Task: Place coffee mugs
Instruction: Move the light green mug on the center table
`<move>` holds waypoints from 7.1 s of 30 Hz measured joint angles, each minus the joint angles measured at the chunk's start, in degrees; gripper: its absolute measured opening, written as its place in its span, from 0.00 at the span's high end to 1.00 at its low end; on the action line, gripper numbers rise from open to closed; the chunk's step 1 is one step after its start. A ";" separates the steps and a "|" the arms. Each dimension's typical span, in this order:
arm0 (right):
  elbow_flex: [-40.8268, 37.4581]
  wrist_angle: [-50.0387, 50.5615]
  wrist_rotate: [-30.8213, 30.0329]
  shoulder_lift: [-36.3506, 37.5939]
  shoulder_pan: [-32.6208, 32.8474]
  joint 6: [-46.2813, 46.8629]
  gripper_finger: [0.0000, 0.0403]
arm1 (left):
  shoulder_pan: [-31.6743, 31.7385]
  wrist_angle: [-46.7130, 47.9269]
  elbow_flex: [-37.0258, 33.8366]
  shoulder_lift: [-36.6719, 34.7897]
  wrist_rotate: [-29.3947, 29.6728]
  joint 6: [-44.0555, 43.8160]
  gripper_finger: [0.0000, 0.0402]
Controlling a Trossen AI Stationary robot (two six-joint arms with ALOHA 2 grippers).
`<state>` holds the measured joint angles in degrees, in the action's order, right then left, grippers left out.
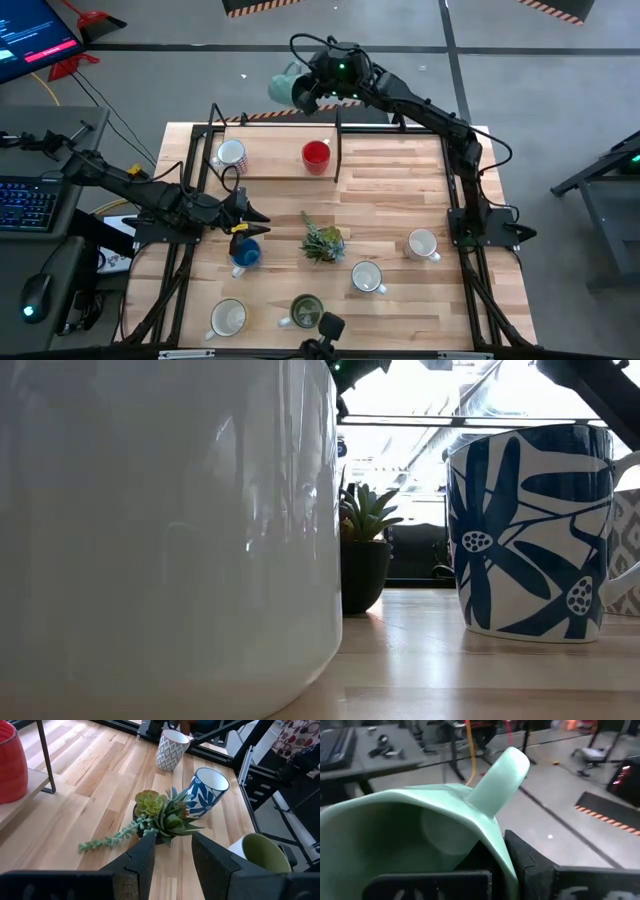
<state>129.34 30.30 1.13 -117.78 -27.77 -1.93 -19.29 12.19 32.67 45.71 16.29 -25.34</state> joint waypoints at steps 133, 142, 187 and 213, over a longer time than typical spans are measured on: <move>-0.07 27.16 3.87 -18.90 23.09 -5.89 1.00 | -0.01 -0.03 -0.04 0.00 0.76 -1.46 0.70; -0.07 27.34 0.76 -19.12 23.02 -5.86 1.00 | 0.00 -0.05 -0.04 0.00 0.50 -1.53 0.70; 3.61 26.13 6.00 -19.12 25.90 -29.59 1.00 | 0.00 0.03 0.02 0.02 0.35 -1.64 0.70; 0.98 24.48 6.20 -19.08 25.05 -26.57 1.00 | -5.34 -5.80 -0.05 -0.45 -3.88 -1.54 0.70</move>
<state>130.32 54.78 7.33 -136.86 -2.72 -28.50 -24.63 6.39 32.61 45.26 12.41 -26.88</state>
